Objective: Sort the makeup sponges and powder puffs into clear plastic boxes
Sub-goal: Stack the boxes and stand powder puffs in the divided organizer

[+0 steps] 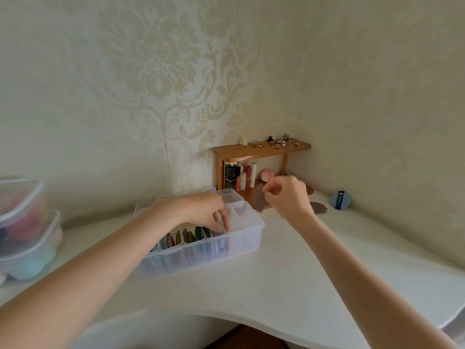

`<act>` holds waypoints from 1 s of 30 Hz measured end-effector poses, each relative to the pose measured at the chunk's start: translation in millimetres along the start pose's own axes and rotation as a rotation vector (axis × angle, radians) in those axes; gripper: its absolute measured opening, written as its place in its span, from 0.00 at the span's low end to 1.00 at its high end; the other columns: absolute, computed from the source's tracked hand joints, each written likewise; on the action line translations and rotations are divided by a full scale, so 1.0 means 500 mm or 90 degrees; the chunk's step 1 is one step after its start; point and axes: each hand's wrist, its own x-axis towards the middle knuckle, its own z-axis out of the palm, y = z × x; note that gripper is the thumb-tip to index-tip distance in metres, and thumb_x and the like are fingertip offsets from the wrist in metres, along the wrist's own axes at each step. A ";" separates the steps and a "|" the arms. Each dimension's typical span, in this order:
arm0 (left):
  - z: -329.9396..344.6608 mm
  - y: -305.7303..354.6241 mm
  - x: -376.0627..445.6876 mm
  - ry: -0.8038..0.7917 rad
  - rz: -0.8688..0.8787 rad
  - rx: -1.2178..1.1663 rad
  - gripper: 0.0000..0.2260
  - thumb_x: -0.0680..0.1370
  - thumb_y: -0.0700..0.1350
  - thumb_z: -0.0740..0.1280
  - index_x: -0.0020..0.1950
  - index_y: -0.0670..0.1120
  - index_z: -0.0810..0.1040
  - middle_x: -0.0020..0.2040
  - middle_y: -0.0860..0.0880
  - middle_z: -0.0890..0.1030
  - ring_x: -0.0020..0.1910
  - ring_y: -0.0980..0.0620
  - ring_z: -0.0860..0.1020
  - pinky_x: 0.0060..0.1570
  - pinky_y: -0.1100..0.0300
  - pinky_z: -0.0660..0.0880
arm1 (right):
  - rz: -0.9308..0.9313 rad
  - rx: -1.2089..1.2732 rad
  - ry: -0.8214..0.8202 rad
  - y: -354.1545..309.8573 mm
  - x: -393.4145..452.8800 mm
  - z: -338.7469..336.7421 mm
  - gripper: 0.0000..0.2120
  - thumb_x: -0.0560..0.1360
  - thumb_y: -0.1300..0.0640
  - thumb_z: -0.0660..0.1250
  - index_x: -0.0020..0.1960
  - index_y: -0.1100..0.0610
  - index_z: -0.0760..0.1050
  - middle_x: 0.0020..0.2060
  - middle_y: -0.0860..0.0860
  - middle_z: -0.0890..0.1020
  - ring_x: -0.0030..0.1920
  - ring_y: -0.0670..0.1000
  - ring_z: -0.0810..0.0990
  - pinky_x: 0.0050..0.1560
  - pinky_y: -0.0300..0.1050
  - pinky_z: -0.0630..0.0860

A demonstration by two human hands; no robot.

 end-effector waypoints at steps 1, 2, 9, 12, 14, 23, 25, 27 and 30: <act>0.000 -0.001 0.000 0.000 -0.005 0.000 0.08 0.75 0.45 0.67 0.52 0.50 0.82 0.55 0.52 0.81 0.49 0.58 0.76 0.46 0.69 0.70 | -0.023 0.027 0.012 -0.014 0.002 -0.006 0.07 0.73 0.66 0.66 0.48 0.62 0.82 0.43 0.55 0.83 0.41 0.47 0.77 0.40 0.33 0.72; 0.001 -0.002 0.001 -0.004 -0.007 0.002 0.07 0.75 0.45 0.67 0.52 0.50 0.82 0.55 0.52 0.81 0.49 0.58 0.76 0.47 0.68 0.70 | -0.048 0.052 -0.003 -0.032 0.000 -0.009 0.07 0.73 0.65 0.66 0.49 0.62 0.81 0.42 0.53 0.82 0.41 0.48 0.78 0.41 0.32 0.73; 0.007 0.003 -0.013 0.035 0.005 0.012 0.09 0.77 0.45 0.65 0.55 0.50 0.82 0.49 0.60 0.65 0.51 0.58 0.69 0.43 0.71 0.65 | -0.131 -0.012 -0.071 -0.082 -0.045 0.037 0.09 0.72 0.66 0.65 0.52 0.61 0.72 0.41 0.53 0.78 0.43 0.55 0.79 0.46 0.49 0.78; 0.013 0.001 -0.022 0.057 0.016 0.020 0.09 0.77 0.46 0.65 0.55 0.50 0.81 0.51 0.56 0.69 0.50 0.58 0.69 0.43 0.72 0.65 | -0.110 -0.019 -0.067 -0.081 -0.044 0.039 0.09 0.72 0.67 0.64 0.51 0.61 0.69 0.41 0.56 0.80 0.41 0.56 0.79 0.45 0.51 0.79; 0.016 -0.001 -0.022 0.076 0.034 0.011 0.08 0.77 0.45 0.66 0.54 0.49 0.82 0.55 0.52 0.73 0.52 0.58 0.69 0.44 0.78 0.63 | -0.092 -0.039 -0.117 -0.083 -0.047 0.041 0.07 0.73 0.66 0.65 0.50 0.61 0.71 0.44 0.57 0.81 0.44 0.56 0.80 0.46 0.48 0.79; 0.017 -0.009 -0.011 0.042 0.060 0.000 0.06 0.75 0.42 0.68 0.50 0.47 0.82 0.55 0.54 0.80 0.54 0.53 0.77 0.62 0.57 0.71 | -0.158 -0.217 -0.214 -0.055 -0.059 0.079 0.09 0.76 0.54 0.65 0.51 0.54 0.82 0.50 0.52 0.77 0.53 0.51 0.66 0.49 0.41 0.65; 0.011 -0.009 -0.006 0.024 0.051 0.017 0.07 0.75 0.43 0.68 0.52 0.48 0.81 0.55 0.53 0.81 0.52 0.54 0.76 0.59 0.59 0.72 | -0.113 -0.164 -0.251 -0.047 -0.048 0.066 0.10 0.76 0.52 0.65 0.52 0.52 0.82 0.52 0.52 0.73 0.55 0.52 0.65 0.54 0.42 0.65; 0.004 -0.005 -0.001 0.010 0.041 0.003 0.07 0.74 0.43 0.69 0.52 0.48 0.78 0.56 0.52 0.80 0.52 0.57 0.75 0.57 0.62 0.72 | -0.081 -0.085 -0.248 -0.031 -0.026 0.054 0.10 0.76 0.52 0.65 0.52 0.53 0.82 0.54 0.52 0.76 0.58 0.52 0.69 0.63 0.49 0.66; -0.012 0.004 0.007 -0.021 0.027 -0.028 0.09 0.73 0.42 0.70 0.51 0.49 0.74 0.57 0.51 0.80 0.56 0.56 0.76 0.57 0.61 0.71 | -0.020 -0.058 -0.159 0.029 0.030 0.049 0.10 0.76 0.59 0.62 0.51 0.55 0.82 0.53 0.54 0.82 0.59 0.56 0.74 0.66 0.54 0.67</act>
